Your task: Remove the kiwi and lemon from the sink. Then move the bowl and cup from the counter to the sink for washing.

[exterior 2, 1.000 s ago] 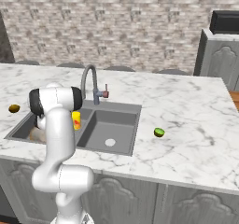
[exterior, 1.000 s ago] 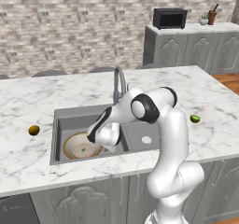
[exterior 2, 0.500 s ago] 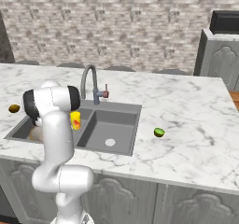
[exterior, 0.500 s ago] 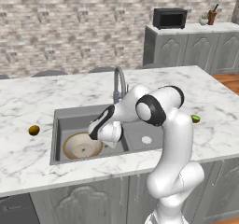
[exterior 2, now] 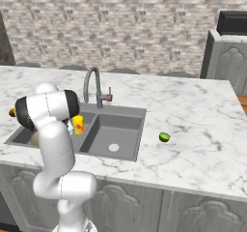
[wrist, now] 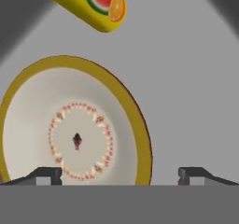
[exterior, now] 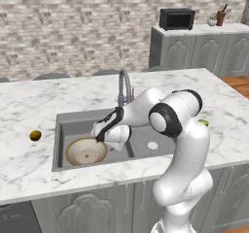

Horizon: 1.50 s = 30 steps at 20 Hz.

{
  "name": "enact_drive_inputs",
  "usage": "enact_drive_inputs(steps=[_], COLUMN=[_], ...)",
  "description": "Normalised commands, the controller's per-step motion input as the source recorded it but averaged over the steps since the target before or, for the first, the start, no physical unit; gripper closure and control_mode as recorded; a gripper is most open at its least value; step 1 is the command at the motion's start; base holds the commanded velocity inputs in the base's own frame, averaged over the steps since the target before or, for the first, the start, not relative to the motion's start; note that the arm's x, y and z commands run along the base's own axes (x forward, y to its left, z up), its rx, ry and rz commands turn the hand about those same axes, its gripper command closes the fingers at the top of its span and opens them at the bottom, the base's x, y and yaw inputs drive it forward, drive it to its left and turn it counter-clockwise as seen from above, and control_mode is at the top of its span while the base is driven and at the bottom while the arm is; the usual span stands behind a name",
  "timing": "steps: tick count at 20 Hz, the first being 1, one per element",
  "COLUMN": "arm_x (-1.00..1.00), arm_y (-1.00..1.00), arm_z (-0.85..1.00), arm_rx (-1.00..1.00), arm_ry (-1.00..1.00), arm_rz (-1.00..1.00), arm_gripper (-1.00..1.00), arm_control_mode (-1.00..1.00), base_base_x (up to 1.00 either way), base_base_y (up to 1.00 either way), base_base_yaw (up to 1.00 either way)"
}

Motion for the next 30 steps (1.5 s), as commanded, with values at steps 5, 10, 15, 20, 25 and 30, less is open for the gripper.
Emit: enact_drive_inputs(steps=[5, 10, 15, 20, 25, 30], arm_x=[-0.19, -0.23, -0.25, -0.25, -0.29, -0.29], arm_y=[-0.05, -0.06, -0.11, -0.17, -0.23, -0.27], arm_z=[0.37, 0.36, 0.36, 0.34, 0.31, 0.30], arm_rx=[-0.08, -0.07, -0.07, -0.08, -0.04, 0.00], arm_ry=[0.00, 0.00, 0.00, 0.00, 0.00, 0.00], arm_rz=[0.11, 0.10, 0.07, 0.05, 0.02, 0.00], arm_gripper=[-1.00, -1.00, -1.00, -1.00, -1.00, -1.00], arm_control_mode=[-1.00, -1.00, -1.00, -1.00, -1.00, -1.00], base_base_x=[0.00, 0.00, 0.00, 0.00, 0.00, 0.00], base_base_y=[0.00, 0.00, 0.00, 0.00, 0.00, 0.00], base_base_yaw=[0.00, 0.00, 0.00, 0.00, 0.00, 0.00])
